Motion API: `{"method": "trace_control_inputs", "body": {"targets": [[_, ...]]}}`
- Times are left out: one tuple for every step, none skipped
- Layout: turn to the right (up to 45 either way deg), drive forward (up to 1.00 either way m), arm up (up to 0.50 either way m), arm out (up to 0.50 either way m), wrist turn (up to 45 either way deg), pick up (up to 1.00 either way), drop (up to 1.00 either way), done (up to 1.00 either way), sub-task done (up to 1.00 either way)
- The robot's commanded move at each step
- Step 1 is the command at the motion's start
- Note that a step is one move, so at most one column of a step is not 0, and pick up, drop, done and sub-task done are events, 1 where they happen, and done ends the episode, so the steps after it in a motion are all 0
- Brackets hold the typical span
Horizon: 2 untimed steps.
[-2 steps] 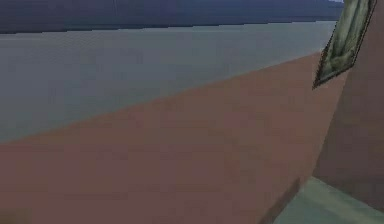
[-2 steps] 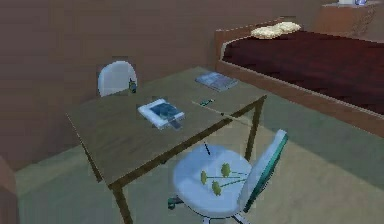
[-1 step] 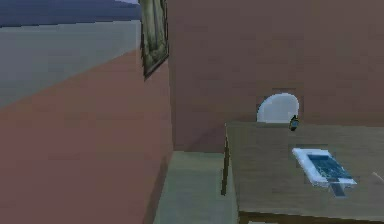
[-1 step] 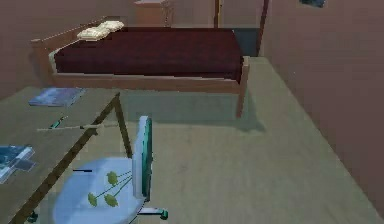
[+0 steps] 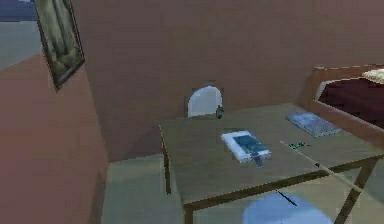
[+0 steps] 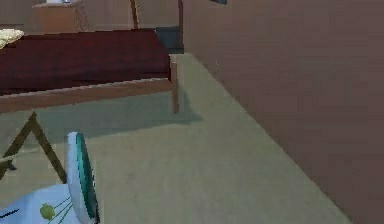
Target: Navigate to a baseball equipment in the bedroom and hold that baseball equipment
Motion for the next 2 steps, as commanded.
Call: {"method": "trace_control_inputs", "body": {"targets": [[0.0, 0.30, 0.00, 0.00, 0.0, 0.00, 0.00, 0.00, 0.00], [-45.0, 0.00, 0.00, 0.00, 0.0, 0.00, 0.00, 0.00, 0.00]]}}
